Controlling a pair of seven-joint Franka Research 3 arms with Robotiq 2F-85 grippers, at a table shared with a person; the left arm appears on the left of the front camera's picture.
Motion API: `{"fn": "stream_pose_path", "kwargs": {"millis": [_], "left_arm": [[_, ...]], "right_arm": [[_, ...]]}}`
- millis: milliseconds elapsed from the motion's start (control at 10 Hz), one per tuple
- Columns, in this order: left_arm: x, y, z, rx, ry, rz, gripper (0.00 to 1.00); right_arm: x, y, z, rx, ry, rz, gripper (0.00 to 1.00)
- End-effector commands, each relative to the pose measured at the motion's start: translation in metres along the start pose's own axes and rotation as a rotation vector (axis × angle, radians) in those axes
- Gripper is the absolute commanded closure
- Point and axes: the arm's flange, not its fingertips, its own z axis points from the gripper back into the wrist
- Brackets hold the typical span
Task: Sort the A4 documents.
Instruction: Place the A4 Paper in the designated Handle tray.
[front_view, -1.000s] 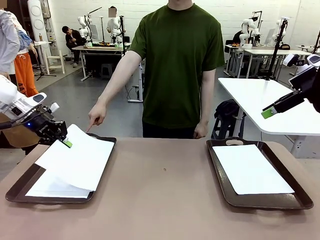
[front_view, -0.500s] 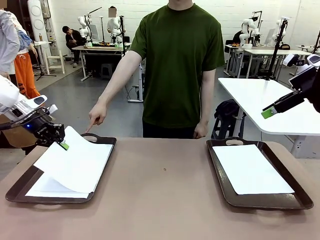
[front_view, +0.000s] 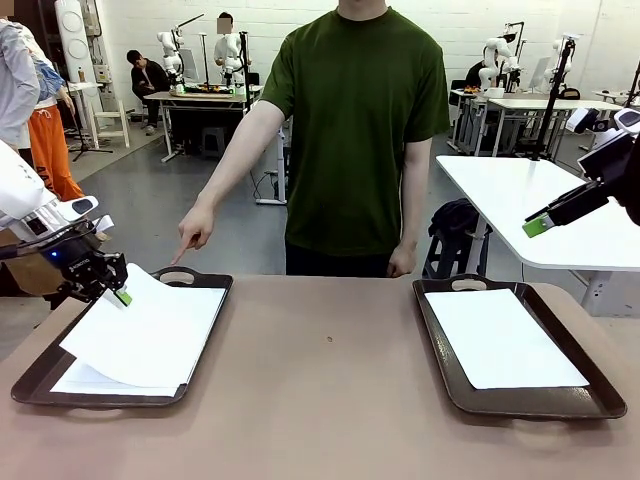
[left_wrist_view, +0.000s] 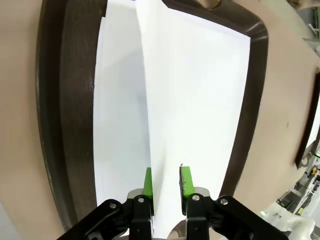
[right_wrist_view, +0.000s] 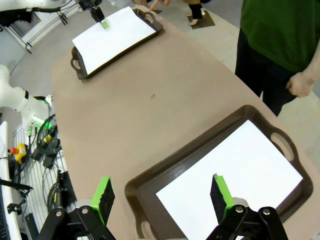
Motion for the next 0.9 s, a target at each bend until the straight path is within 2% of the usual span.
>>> {"fn": "stream_pose_path", "kwargs": {"millis": [0, 100, 200, 300, 400, 500, 600, 800], "left_arm": [[0.006, -0.005, 0.005, 0.05, -0.003, 0.012, 0.39], [0.006, -0.001, 0.008, 0.075, -0.008, 0.019, 0.56], [0.005, 0.0, 0.01, 0.078, -0.015, 0.022, 0.19], [0.004, 0.001, 0.012, 0.085, -0.02, 0.023, 0.36], [0.004, -0.001, 0.013, 0.089, -0.021, 0.024, 0.0], [0.003, -0.001, 0.013, 0.09, -0.023, 0.02, 0.16], [0.003, 0.001, 0.015, 0.085, -0.022, 0.018, 0.0], [0.001, 0.003, 0.016, 0.06, -0.028, 0.029, 0.0]], "right_arm": [[0.001, 0.001, -0.001, 0.002, 0.002, 0.002, 0.0], [0.001, 0.001, -0.001, 0.002, 0.002, 0.002, 0.0], [0.001, 0.001, -0.001, 0.002, 0.002, 0.002, 0.0], [0.001, 0.001, -0.001, 0.002, 0.002, 0.002, 0.0], [0.001, 0.001, -0.001, 0.002, 0.002, 0.002, 0.0], [0.001, 0.001, -0.001, 0.002, 0.002, 0.002, 0.0], [0.001, 0.001, -0.001, 0.002, 0.002, 0.002, 0.0], [0.001, 0.001, -0.001, 0.002, 0.002, 0.002, 0.0]]}}
